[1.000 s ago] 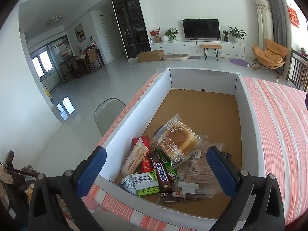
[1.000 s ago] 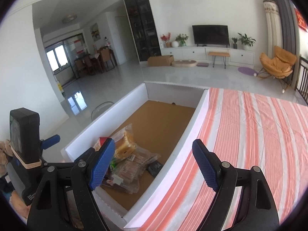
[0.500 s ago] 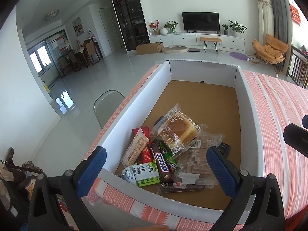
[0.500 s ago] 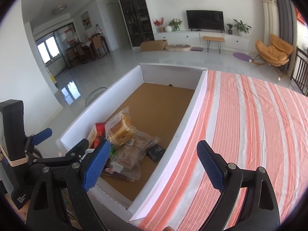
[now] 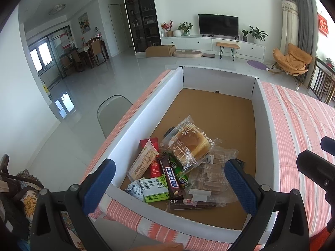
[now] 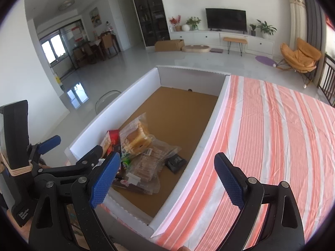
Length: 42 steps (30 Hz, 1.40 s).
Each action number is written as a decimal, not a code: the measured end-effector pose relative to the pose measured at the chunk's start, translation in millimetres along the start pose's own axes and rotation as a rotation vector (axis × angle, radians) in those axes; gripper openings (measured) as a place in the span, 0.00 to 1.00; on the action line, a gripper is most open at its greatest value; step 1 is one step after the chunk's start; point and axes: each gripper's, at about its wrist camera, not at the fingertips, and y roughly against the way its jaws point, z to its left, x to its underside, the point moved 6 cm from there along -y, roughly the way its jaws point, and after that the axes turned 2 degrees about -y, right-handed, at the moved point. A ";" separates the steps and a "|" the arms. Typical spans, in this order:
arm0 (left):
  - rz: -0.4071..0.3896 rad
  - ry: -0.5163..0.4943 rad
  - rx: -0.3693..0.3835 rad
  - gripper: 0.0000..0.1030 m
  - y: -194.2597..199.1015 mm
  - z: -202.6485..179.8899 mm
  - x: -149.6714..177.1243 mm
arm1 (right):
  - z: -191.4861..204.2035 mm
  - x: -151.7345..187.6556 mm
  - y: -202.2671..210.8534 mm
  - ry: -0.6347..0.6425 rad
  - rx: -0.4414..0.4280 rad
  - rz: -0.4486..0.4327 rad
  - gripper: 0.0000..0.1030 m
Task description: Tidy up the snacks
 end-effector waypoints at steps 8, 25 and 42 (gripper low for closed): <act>0.018 0.002 -0.007 1.00 -6.2 2.8 2.7 | 5.1 0.6 -4.3 0.008 -0.004 0.015 0.91; 0.011 0.022 -0.031 1.00 -9.3 12.0 2.1 | 18.7 3.6 -10.7 0.044 -0.019 0.038 0.91; 0.031 0.031 -0.019 1.00 -15.6 12.8 4.5 | 24.6 3.4 -16.6 0.047 -0.033 0.061 0.91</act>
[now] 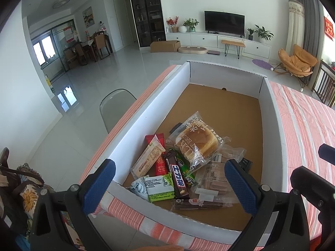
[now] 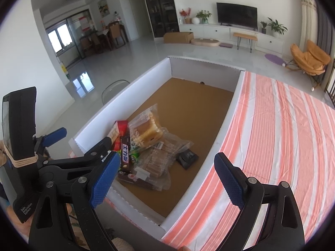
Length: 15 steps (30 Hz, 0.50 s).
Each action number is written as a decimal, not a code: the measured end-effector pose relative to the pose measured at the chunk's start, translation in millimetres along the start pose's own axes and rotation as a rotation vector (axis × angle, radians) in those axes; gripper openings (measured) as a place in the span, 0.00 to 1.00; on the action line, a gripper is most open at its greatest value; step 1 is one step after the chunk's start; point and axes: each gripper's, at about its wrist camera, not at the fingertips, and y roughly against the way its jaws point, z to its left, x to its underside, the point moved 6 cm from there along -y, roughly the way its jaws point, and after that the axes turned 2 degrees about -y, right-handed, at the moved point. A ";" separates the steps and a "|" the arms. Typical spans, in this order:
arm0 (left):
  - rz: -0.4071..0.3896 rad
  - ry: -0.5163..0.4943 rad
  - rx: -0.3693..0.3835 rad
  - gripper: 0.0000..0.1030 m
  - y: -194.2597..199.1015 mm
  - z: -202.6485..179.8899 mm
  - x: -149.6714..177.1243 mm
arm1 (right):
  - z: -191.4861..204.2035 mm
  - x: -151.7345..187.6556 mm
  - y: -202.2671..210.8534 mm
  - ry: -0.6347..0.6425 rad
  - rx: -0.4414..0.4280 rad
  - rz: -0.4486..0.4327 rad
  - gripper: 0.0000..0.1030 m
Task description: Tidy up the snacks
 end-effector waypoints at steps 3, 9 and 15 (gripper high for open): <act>-0.001 0.001 -0.001 1.00 -0.1 0.1 0.0 | -0.2 -0.5 -0.3 0.002 0.004 -0.001 0.91; -0.005 0.007 -0.004 1.00 0.9 3.3 -4.7 | 0.3 -1.2 -1.6 0.003 0.009 0.003 0.91; -0.010 0.012 -0.004 1.00 2.1 5.2 -5.7 | 1.3 -1.9 -1.7 0.010 0.008 0.002 0.91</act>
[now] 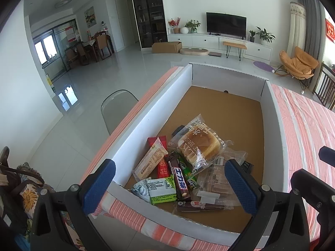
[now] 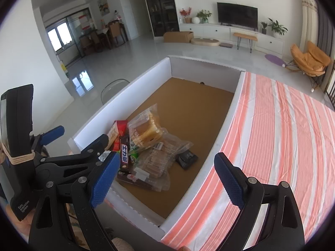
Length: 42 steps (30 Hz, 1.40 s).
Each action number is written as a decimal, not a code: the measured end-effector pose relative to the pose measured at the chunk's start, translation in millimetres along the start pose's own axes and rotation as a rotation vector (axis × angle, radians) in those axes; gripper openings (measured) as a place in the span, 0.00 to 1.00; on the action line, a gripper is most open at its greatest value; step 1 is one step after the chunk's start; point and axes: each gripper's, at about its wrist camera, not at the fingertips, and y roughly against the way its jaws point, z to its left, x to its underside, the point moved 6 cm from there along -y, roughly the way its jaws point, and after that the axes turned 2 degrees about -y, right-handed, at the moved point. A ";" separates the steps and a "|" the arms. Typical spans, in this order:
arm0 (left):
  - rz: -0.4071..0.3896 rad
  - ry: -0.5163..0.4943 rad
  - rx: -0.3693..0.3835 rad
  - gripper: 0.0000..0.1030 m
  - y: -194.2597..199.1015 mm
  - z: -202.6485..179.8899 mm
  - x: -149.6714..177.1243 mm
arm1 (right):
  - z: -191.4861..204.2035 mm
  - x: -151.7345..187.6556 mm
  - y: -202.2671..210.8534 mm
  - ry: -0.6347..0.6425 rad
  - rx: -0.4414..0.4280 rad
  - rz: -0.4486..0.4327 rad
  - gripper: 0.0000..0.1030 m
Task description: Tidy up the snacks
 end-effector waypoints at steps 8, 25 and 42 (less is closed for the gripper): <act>-0.001 0.000 0.000 1.00 0.2 0.0 -0.3 | 1.6 0.0 0.0 0.005 -0.001 0.001 0.91; -0.005 0.000 0.000 1.00 2.6 0.0 -2.0 | 4.0 0.3 1.6 0.009 0.000 -0.003 0.91; -0.005 -0.002 -0.002 1.00 6.0 -0.5 -5.3 | 3.9 -0.9 2.0 0.005 -0.001 0.001 0.91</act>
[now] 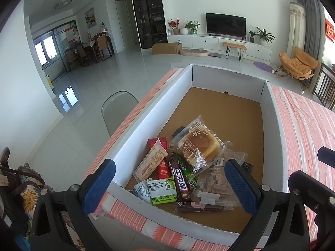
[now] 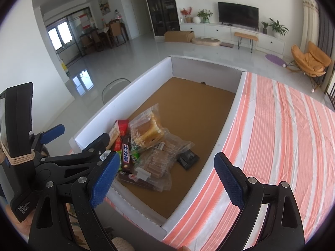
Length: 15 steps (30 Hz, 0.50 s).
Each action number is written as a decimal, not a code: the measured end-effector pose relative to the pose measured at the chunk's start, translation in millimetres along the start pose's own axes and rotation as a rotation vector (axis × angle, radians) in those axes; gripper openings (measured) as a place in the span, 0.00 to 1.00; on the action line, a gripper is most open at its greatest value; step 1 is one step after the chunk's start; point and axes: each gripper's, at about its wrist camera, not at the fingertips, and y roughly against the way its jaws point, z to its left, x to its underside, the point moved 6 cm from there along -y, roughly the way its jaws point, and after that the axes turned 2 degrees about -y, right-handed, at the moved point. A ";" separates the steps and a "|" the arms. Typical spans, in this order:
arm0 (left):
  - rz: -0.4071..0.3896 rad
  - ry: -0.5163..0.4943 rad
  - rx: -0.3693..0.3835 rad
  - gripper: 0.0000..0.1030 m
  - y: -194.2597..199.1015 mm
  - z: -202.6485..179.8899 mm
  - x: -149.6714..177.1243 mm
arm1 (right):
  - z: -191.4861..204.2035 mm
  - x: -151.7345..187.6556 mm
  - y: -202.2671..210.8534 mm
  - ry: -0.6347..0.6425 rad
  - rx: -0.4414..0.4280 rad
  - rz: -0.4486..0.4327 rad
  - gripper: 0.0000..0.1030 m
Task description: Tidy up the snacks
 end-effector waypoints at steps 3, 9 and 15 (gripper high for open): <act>0.001 0.000 0.000 1.00 0.0 -0.1 0.2 | 0.1 -0.2 0.0 0.000 0.000 0.001 0.91; 0.003 -0.003 -0.002 1.00 -0.4 0.5 1.3 | -1.3 4.2 -4.1 0.002 0.001 0.008 0.91; 0.008 0.015 0.034 1.00 -3.1 2.2 3.7 | -2.3 6.2 -7.2 -0.001 0.005 0.008 0.91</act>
